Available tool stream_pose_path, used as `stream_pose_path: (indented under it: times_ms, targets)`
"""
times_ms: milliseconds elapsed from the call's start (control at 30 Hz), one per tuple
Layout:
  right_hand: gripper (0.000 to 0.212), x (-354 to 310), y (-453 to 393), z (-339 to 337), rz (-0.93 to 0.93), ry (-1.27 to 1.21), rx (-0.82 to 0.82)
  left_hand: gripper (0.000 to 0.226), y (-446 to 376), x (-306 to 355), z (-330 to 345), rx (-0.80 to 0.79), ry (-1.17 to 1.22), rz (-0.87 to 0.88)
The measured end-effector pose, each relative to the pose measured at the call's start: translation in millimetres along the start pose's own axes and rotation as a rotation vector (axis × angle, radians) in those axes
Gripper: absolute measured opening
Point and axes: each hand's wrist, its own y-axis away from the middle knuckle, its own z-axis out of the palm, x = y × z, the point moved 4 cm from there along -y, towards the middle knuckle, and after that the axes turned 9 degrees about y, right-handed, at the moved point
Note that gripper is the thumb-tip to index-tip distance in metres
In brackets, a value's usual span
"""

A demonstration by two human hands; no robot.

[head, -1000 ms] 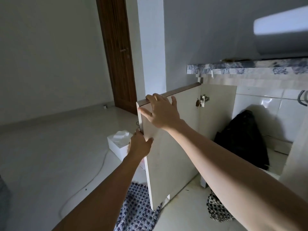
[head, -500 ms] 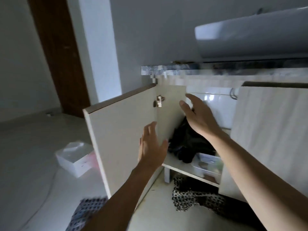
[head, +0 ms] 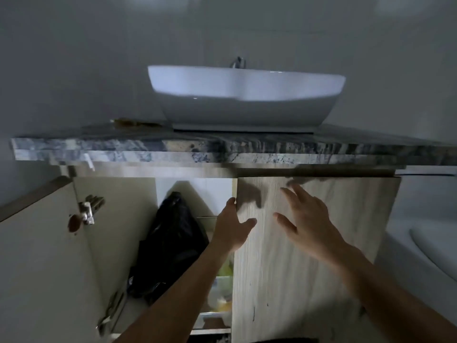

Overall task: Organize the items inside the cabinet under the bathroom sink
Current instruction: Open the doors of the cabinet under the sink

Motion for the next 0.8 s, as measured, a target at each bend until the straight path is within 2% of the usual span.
stream_pose_path:
  times_ms: [100,367,533,700,800]
  targets:
    - [0.063,-3.1,-15.0,4.0,-0.005,0.028,0.055,0.059,-12.7,-10.0,8.8,-0.013,0.102,-0.030]
    - [0.064,-10.0,-21.8,16.0,0.104,0.011,0.205,0.047,-11.8,-29.1,13.9,0.001,0.221,-0.058]
    - [0.057,-11.5,-1.9,-2.6,0.118,0.013,0.159,0.041,22.2,-13.1,13.7,0.010,0.209,-0.051]
    - [0.042,-14.9,37.4,-33.6,0.112,-0.009,0.186,0.035,77.3,5.8,17.2,0.057,0.135,0.040]
    - [0.046,-11.3,61.3,-51.3,0.123,-0.021,0.165,0.034,112.2,17.3,21.9,0.036,0.124,0.085]
